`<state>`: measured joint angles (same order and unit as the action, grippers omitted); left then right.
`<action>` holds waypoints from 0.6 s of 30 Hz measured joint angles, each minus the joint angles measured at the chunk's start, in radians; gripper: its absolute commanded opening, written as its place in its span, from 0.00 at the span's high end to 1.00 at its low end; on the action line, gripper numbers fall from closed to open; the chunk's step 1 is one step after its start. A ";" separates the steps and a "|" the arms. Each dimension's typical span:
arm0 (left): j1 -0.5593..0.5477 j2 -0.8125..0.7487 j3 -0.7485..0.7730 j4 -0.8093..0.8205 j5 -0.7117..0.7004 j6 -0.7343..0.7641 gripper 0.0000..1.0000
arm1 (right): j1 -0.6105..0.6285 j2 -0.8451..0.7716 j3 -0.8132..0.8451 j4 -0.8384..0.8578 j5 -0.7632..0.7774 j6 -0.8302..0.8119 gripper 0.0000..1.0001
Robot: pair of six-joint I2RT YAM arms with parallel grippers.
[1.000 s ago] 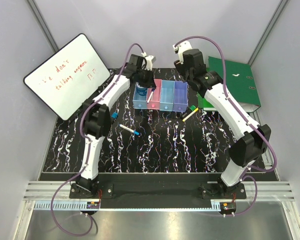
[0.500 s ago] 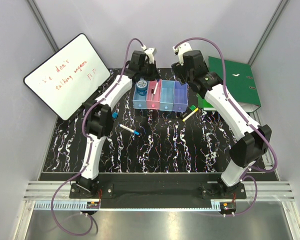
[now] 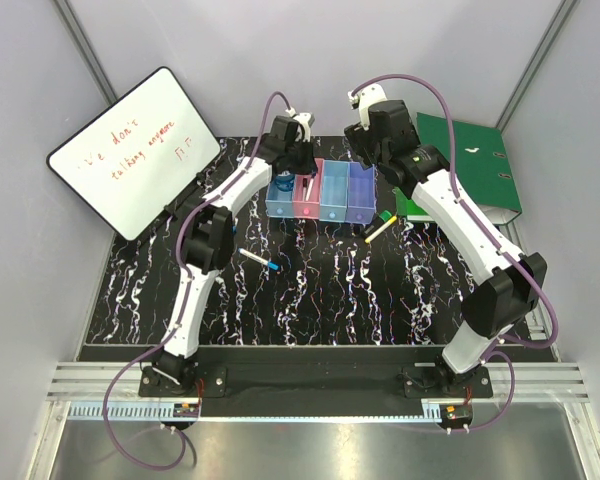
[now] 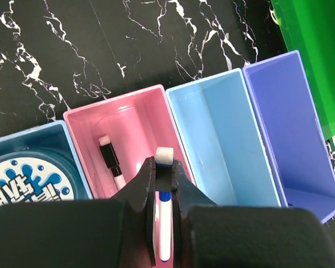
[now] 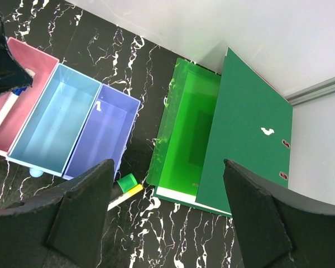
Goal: Sort the stationery into containers
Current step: Place the pen in the storage box.
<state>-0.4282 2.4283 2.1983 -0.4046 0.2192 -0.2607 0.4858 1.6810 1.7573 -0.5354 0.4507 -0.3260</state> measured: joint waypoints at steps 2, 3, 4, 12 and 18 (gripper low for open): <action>-0.001 0.000 -0.008 0.003 0.000 -0.006 0.56 | 0.000 0.000 0.000 0.000 0.000 0.002 0.13; -0.001 0.000 -0.013 0.004 0.000 -0.001 0.48 | 0.000 0.000 0.000 0.000 0.000 0.003 0.13; -0.001 0.000 -0.021 0.003 0.000 -0.005 0.44 | 0.000 0.000 0.000 0.000 -0.001 0.005 0.13; -0.001 0.000 -0.048 0.006 0.005 0.003 0.27 | 0.000 -0.003 -0.019 0.000 -0.008 0.013 0.13; -0.005 -0.018 -0.064 -0.002 0.019 0.002 0.25 | -0.002 -0.006 -0.091 0.005 0.001 0.008 0.14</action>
<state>-0.4335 2.4100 2.1338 -0.4065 0.2386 -0.2592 0.4839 1.6752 1.6665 -0.5301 0.4515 -0.3183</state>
